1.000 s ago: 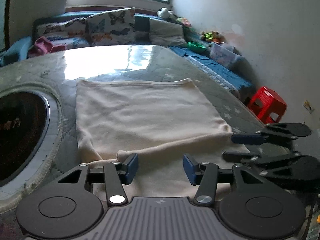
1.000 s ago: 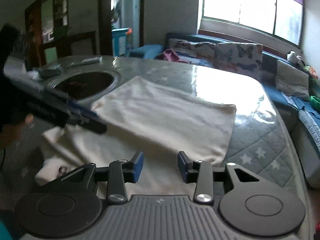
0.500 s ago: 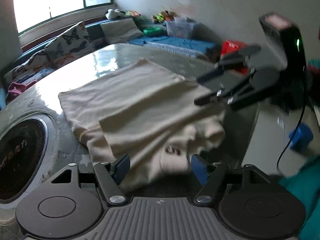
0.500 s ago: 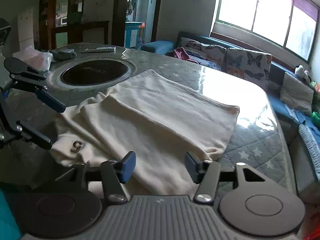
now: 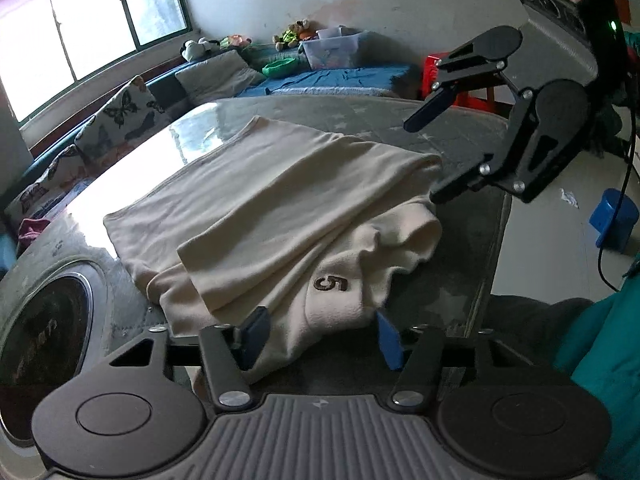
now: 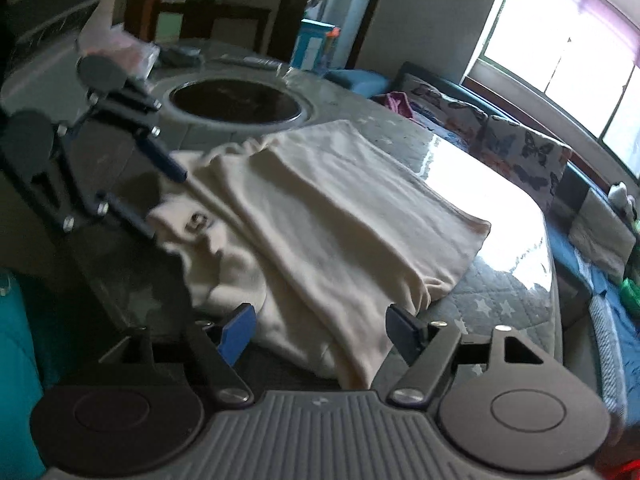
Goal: Fold clothes
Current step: 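Grasp the sweatshirt hem with both grippers and lift it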
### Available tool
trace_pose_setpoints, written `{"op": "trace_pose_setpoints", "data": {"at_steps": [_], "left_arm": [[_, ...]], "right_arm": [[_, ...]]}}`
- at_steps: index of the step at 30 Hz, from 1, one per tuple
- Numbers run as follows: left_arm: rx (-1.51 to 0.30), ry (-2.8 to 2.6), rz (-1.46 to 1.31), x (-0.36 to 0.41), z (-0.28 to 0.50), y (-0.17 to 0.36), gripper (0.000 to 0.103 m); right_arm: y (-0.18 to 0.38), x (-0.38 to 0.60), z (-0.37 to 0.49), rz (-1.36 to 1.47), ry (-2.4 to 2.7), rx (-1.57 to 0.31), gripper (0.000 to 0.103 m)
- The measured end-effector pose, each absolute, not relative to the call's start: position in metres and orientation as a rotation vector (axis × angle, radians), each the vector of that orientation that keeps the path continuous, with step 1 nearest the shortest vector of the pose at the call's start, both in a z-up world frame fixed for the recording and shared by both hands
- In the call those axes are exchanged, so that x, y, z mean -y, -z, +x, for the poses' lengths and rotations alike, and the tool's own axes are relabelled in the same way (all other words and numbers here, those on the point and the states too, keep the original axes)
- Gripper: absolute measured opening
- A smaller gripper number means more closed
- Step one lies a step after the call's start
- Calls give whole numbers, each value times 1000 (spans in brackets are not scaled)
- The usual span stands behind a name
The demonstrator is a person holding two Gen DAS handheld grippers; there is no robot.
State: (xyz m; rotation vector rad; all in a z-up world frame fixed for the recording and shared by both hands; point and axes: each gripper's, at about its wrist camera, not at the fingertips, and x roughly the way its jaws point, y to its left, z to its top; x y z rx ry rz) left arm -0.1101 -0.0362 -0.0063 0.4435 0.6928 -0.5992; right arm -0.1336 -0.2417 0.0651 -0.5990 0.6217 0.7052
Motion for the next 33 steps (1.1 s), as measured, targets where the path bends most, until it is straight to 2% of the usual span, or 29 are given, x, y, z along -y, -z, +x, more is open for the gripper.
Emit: {"op": "trace_pose_setpoints", "data": {"at_steps": [1, 4, 13, 15, 18, 22, 23, 24, 25, 27, 33], "left_arm": [[-695, 599, 436, 36, -109, 6, 42], [-694, 591, 410, 33, -105, 2, 19], [-713, 587, 151, 14, -63, -27, 11], [-726, 577, 105, 10, -50, -28, 10], [-745, 569, 69, 7, -39, -25, 10], [-752, 571, 83, 4, -45, -22, 15], [-749, 572, 94, 3, -49, -22, 17], [-745, 571, 108, 2, -54, -21, 23], [-739, 567, 126, 0, -60, -21, 36], [-728, 558, 161, -2, -71, -20, 52], [-696, 523, 295, 0, -93, -8, 58]], "right_arm": [[-64, 241, -135, -616, -711, -620, 75], [-61, 239, -141, -657, -727, -605, 76], [-48, 225, -145, -720, -781, -523, 75], [-45, 221, -141, -700, -785, -519, 71], [-43, 218, -131, -642, -779, -543, 57], [-46, 219, -112, -512, -765, -624, 30], [-48, 221, -109, -477, -767, -641, 26], [-50, 223, -106, -445, -769, -657, 23], [-52, 224, -103, -418, -768, -671, 21], [-57, 228, -96, -348, -770, -700, 18], [-71, 233, -82, -244, -765, -710, 15]]}}
